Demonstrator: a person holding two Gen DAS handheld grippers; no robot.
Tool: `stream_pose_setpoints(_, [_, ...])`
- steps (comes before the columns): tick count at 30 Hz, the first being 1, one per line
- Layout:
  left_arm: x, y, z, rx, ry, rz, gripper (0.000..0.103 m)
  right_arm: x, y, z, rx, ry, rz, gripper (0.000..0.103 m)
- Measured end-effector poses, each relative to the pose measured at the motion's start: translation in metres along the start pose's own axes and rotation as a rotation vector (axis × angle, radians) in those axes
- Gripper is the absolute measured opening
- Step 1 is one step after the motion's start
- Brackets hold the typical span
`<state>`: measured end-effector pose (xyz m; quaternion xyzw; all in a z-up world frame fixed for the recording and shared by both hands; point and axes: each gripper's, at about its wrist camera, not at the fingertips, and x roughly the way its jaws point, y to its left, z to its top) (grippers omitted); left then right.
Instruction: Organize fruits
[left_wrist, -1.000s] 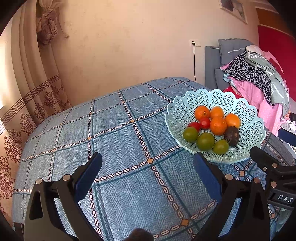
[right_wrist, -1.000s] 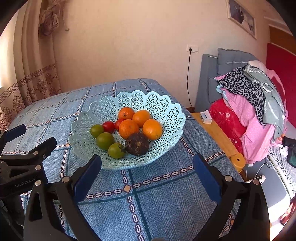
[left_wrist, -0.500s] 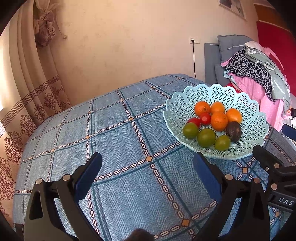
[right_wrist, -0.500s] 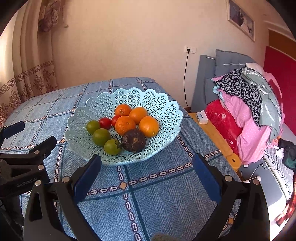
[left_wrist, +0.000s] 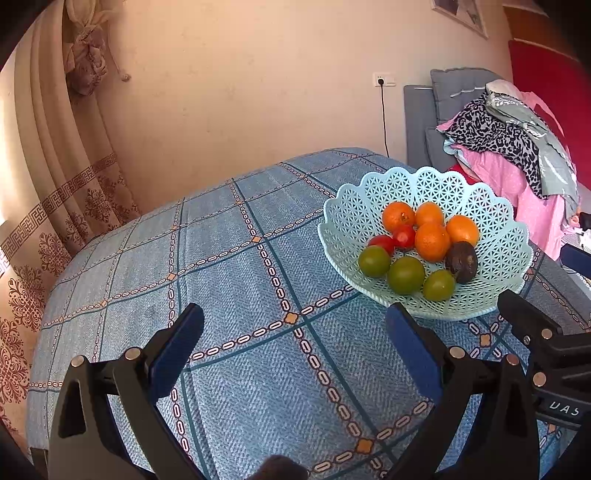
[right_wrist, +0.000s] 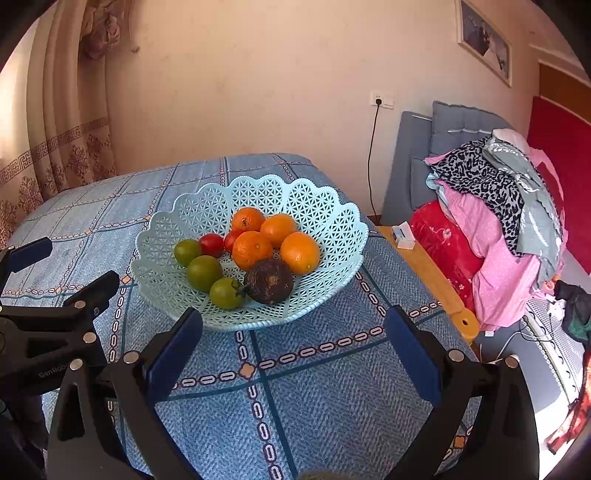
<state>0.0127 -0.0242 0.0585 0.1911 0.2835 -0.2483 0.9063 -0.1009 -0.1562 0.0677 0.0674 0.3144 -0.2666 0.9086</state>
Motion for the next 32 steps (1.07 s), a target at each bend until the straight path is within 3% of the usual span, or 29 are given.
stream_pose_setpoints(20, [-0.004, 0.002, -0.002, -0.009, -0.004, 0.000, 0.100, -0.004, 0.002, -0.001, 0.008, -0.024, -0.016, 0.098])
stream_pose_setpoints(32, [-0.014, 0.028, -0.015, -0.060, 0.028, 0.036, 0.100, -0.006, 0.024, -0.007, -0.001, 0.056, 0.092, 0.098])
